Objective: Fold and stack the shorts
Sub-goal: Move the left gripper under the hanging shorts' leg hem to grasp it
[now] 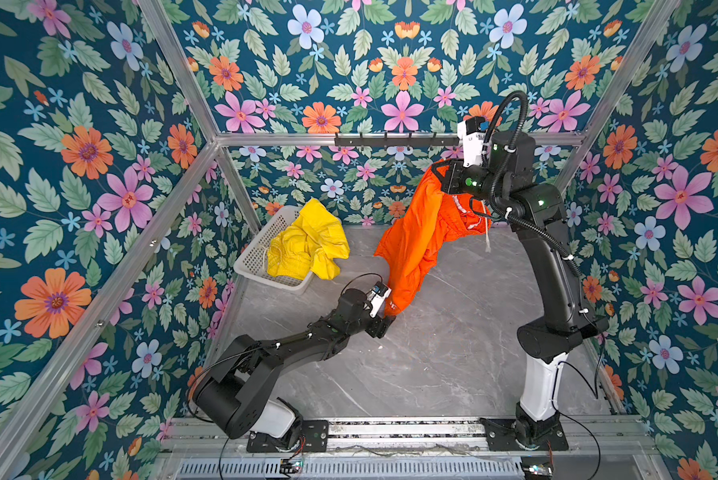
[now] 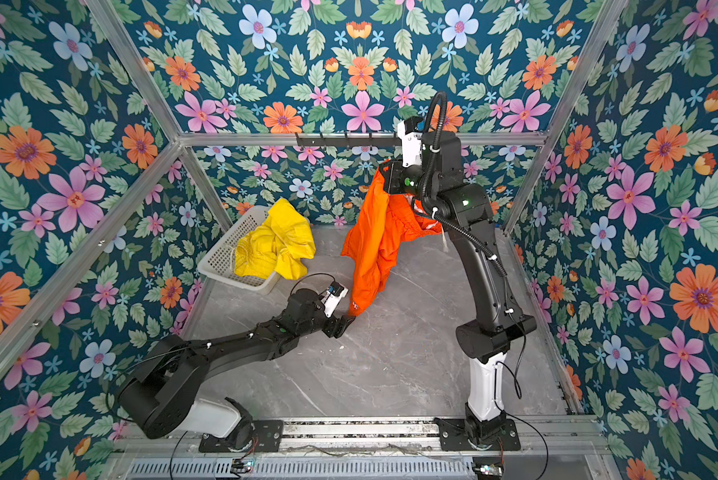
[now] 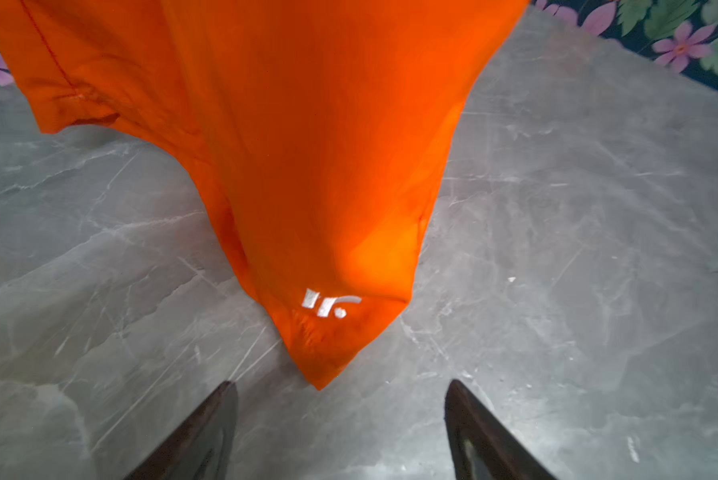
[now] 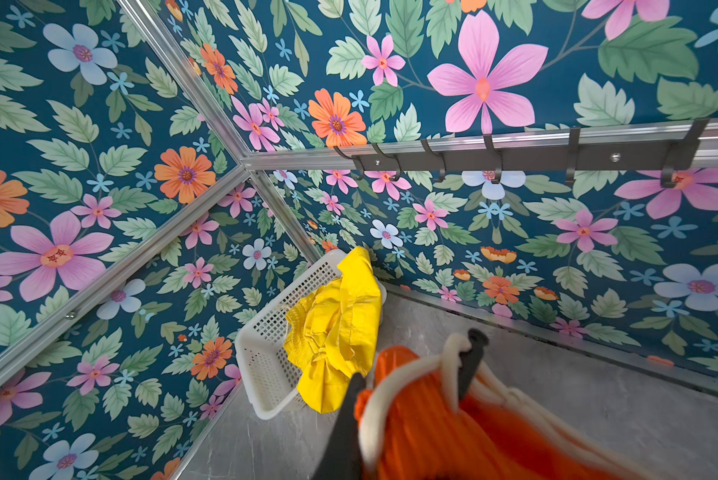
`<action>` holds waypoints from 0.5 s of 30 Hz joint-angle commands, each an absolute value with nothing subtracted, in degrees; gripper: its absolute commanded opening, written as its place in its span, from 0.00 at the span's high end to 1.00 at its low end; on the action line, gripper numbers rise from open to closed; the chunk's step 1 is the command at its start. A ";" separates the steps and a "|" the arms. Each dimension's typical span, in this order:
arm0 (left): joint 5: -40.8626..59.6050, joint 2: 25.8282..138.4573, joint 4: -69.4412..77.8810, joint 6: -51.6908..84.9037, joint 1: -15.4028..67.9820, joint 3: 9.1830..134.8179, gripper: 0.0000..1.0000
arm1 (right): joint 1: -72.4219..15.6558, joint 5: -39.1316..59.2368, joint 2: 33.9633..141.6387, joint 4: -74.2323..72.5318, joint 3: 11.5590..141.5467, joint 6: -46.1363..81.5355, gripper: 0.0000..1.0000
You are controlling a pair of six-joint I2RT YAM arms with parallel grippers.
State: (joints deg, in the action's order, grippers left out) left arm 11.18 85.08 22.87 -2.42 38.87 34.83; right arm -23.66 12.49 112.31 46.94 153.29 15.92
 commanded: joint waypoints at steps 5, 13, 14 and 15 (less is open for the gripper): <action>7.12 91.66 31.11 -5.53 40.61 35.96 0.20 | -23.71 13.54 111.39 43.26 153.33 16.43 1.00; 3.35 97.93 38.51 -5.45 44.25 37.24 0.21 | -23.72 13.28 111.36 43.13 153.32 17.27 1.00; 2.73 98.65 38.87 -5.54 44.77 37.63 0.21 | -23.73 13.31 111.40 43.07 153.30 17.46 1.00; 1.86 99.35 39.46 -5.45 45.21 37.78 0.21 | -23.73 13.28 111.49 42.98 153.33 17.57 1.00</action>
State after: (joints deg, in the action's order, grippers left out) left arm 4.29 98.26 35.35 -4.86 44.38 37.19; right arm -23.66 13.26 111.92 46.92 153.29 16.51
